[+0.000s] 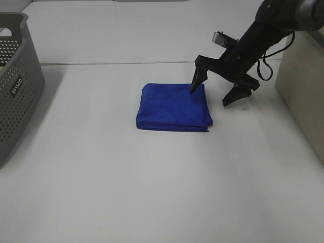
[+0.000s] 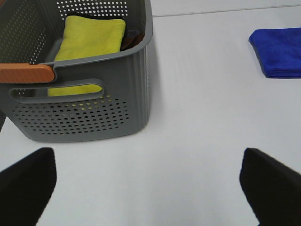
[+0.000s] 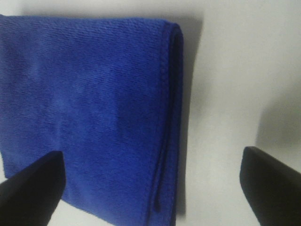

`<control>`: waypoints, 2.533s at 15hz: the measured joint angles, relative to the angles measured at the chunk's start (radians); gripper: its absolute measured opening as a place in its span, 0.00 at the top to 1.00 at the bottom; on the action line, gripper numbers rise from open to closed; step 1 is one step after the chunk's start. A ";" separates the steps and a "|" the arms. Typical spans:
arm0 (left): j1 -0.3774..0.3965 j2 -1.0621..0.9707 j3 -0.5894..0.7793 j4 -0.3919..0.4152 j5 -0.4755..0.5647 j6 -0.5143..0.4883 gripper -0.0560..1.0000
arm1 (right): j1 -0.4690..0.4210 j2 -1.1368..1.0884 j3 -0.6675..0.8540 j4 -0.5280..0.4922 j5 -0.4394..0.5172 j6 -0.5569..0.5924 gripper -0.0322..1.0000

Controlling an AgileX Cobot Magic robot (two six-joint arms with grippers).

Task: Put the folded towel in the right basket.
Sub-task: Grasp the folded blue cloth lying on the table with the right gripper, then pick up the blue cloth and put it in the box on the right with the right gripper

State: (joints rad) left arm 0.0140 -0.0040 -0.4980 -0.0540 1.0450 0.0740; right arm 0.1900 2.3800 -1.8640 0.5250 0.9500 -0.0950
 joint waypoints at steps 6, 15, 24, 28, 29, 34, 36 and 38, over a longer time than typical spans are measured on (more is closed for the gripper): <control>0.000 0.000 0.000 0.000 0.000 0.000 0.01 | 0.000 0.041 -0.012 -0.021 -0.014 0.000 0.05; 0.000 0.000 0.000 0.000 0.000 0.000 0.01 | 0.098 0.092 -0.029 0.115 -0.048 -0.017 0.20; 0.000 0.000 0.000 0.000 0.000 0.000 0.01 | 0.183 0.127 -0.037 0.152 -0.125 0.002 0.86; 0.000 0.000 0.000 0.000 0.000 0.000 0.01 | 0.124 0.059 -0.195 0.069 0.074 0.025 0.86; 0.000 0.000 0.000 0.000 0.000 0.000 0.01 | 0.089 0.024 -0.267 0.067 0.130 0.040 0.86; 0.000 0.000 0.000 0.000 0.000 0.000 0.01 | -0.103 -0.139 -0.566 0.063 0.250 0.112 0.86; 0.000 0.000 0.000 0.000 0.000 0.000 0.01 | -0.197 -0.235 -0.576 0.025 0.258 0.116 0.86; 0.000 0.000 0.000 0.000 0.000 0.000 0.01 | -0.303 -0.320 -0.537 -0.048 0.259 0.115 0.86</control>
State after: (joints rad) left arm 0.0140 -0.0040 -0.4980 -0.0540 1.0450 0.0740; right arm -0.1130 2.0600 -2.4010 0.4770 1.2090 0.0200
